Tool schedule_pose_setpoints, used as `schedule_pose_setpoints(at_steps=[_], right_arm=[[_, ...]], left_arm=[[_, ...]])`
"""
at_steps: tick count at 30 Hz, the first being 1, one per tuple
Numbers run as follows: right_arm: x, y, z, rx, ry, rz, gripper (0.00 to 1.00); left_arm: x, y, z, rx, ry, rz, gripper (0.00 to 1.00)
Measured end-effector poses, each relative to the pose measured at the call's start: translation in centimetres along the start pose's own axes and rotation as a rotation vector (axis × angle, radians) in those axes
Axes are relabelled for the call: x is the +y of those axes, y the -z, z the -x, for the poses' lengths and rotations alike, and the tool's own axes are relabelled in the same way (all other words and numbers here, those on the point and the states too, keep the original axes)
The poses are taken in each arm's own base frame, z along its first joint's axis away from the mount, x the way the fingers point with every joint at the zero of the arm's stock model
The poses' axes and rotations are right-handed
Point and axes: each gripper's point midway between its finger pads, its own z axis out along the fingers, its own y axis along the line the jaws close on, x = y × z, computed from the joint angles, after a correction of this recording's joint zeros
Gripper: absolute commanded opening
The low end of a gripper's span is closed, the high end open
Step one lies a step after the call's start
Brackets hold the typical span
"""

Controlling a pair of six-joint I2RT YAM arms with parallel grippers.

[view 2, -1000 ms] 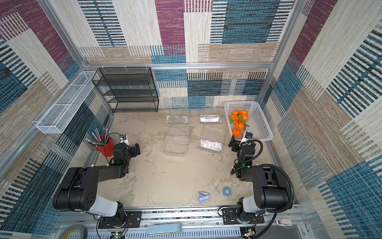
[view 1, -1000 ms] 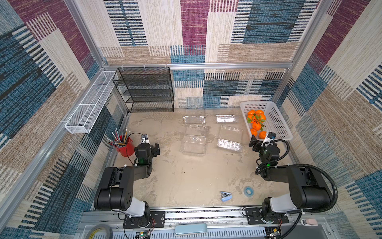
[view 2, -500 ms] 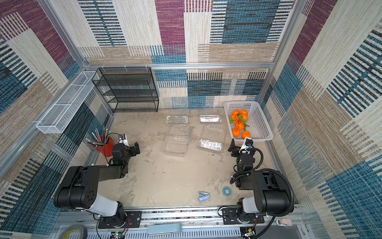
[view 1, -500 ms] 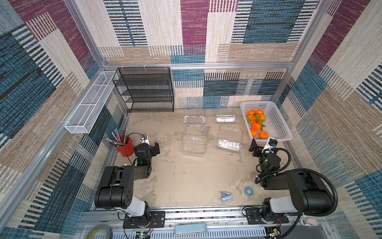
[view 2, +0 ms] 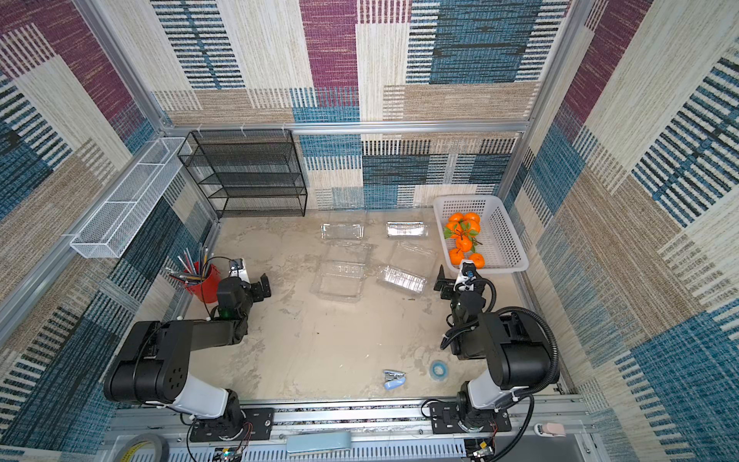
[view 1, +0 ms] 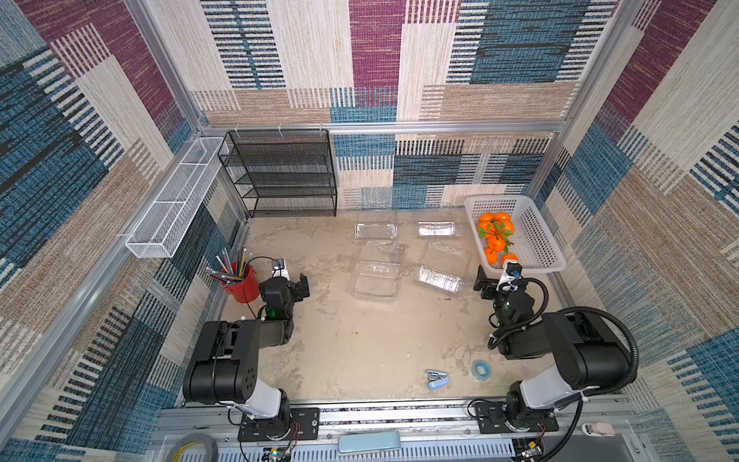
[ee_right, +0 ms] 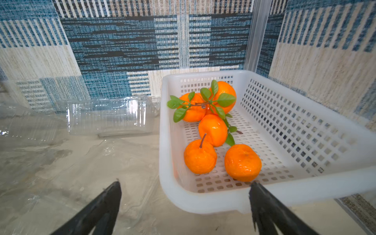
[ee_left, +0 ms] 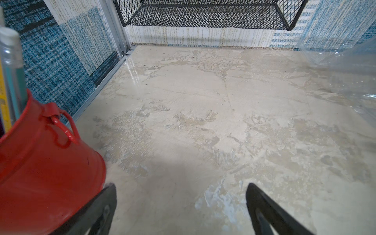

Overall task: Take oranges out of containers
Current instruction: Reset both arms

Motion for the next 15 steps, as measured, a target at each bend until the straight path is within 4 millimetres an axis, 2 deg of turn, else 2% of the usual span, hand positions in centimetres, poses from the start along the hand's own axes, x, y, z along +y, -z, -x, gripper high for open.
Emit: schedule_pose_setpoints(at_steps=[15], right_arm=[[-0.12,0.24,0.15,-0.005,-0.001,-0.001,0.98]], left_arm=[[0.02,0.0,0.0,0.0,0.0,0.0,0.99]])
